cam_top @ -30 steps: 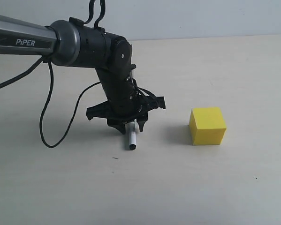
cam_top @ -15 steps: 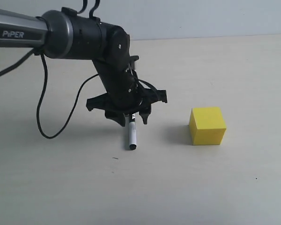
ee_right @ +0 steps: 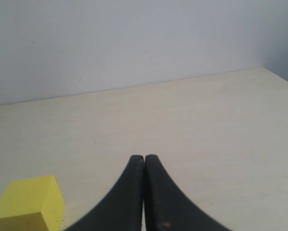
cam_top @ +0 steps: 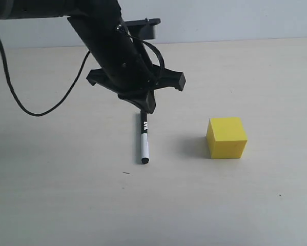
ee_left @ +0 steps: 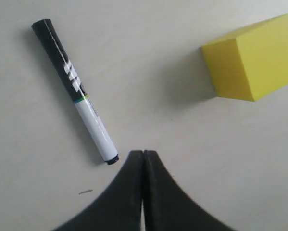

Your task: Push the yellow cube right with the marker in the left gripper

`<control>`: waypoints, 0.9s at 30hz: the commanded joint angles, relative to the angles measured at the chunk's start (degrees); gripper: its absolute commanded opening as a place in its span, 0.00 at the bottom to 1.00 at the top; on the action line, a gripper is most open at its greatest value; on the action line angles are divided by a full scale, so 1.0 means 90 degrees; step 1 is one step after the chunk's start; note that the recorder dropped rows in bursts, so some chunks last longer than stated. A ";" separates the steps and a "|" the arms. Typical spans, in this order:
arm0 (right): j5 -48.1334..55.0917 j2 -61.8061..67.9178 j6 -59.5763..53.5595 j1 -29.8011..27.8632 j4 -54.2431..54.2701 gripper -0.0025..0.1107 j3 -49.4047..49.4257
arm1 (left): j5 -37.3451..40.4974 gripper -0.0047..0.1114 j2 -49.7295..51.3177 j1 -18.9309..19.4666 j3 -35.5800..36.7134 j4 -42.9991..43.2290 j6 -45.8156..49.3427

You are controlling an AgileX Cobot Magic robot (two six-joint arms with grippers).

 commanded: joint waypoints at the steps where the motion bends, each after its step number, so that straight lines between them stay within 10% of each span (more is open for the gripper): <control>1: -0.0037 -0.0031 -0.0041 -0.0018 -0.0047 0.02 0.0036 | -0.0891 0.04 -0.0632 0.0022 0.0561 -0.0005 0.0119; 11: -0.0037 -0.0031 -0.0041 -0.0018 -0.0047 0.02 0.0036 | -0.3427 0.04 -0.2820 0.0022 0.2465 -0.0125 0.0178; 27: -0.0037 -0.0031 -0.0041 -0.0018 -0.0047 0.02 0.0036 | -0.3461 0.04 -0.3874 0.0022 0.2700 -0.0125 0.0178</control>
